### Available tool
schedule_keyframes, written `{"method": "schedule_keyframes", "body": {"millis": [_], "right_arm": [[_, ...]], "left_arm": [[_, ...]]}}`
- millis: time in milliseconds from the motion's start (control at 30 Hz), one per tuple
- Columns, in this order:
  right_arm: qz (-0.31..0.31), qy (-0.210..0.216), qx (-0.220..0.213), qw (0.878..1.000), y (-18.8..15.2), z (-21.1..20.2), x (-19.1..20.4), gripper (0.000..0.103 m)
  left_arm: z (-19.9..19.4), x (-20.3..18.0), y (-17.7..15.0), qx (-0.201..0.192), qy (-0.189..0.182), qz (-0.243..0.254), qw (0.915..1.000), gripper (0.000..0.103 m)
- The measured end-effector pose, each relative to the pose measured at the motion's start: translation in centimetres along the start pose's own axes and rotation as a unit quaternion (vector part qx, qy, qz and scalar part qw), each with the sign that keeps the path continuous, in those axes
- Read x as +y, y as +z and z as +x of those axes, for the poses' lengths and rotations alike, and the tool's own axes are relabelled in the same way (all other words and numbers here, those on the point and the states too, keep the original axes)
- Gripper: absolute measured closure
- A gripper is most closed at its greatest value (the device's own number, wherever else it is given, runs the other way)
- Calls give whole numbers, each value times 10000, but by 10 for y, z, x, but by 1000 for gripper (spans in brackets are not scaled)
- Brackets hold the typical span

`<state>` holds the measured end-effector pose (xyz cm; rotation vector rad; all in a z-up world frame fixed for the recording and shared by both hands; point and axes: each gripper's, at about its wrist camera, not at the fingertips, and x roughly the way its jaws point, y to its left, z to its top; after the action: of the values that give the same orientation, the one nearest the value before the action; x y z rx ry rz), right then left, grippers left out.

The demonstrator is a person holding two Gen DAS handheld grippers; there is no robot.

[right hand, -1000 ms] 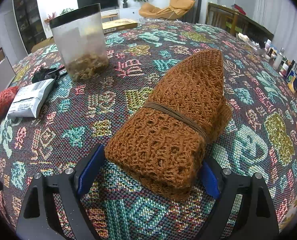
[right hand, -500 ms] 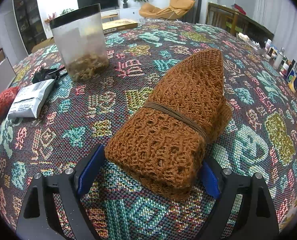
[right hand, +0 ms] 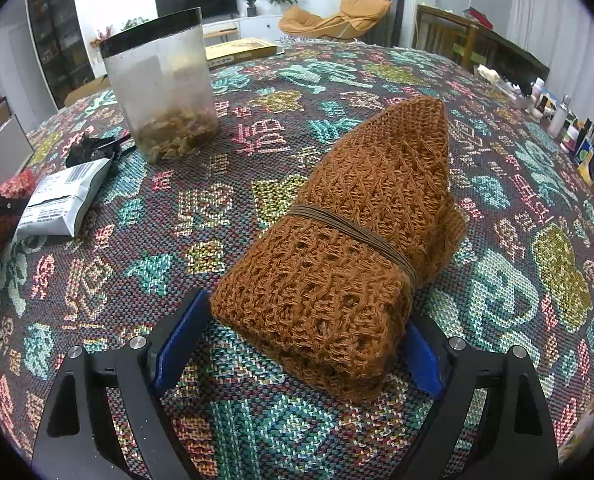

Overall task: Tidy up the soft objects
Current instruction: 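Grasp the red mesh bag with the left tool while the right holds the knit bundle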

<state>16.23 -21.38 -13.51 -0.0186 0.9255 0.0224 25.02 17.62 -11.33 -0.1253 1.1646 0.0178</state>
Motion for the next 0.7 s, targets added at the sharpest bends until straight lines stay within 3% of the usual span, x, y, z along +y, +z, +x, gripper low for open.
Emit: {"method": "schedule_keyframes", "body": {"millis": [100,200,267,333,400,433,533,600,700], "right_arm": [[0,2,-2,10000,0,0,0,12],[1,4,-3,10000,0,0,0,12],[2,5,-3,10000,0,0,0,12],[2,5,-4,10000,0,0,0,12],[2,9,-6,10000,0,0,0,12],[3,12,-6,10000,0,0,0,12],[18,48,-19,10000,-1,-1,0,12],[87,140,-41,9999,-1,-2,-2,12],[406,561,-98,9976,0,-7,-12,13]], "left_arm": [[-15,9,-11,-6,-235,-478,9986,65],[-39,15,-45,-3,-738,-1066,9916,65],[-55,11,-71,-58,-870,-1177,9892,64],[-66,3,-101,-150,-739,-1113,9909,53],[-64,-6,-115,-126,-645,-1010,9927,9],[-59,-9,-122,-113,-593,-913,9940,4],[-44,-18,-130,-10,-275,-494,9984,4],[-43,-28,-129,-145,-50,-118,9998,3],[-37,-36,-129,-102,210,212,9995,3]]}}
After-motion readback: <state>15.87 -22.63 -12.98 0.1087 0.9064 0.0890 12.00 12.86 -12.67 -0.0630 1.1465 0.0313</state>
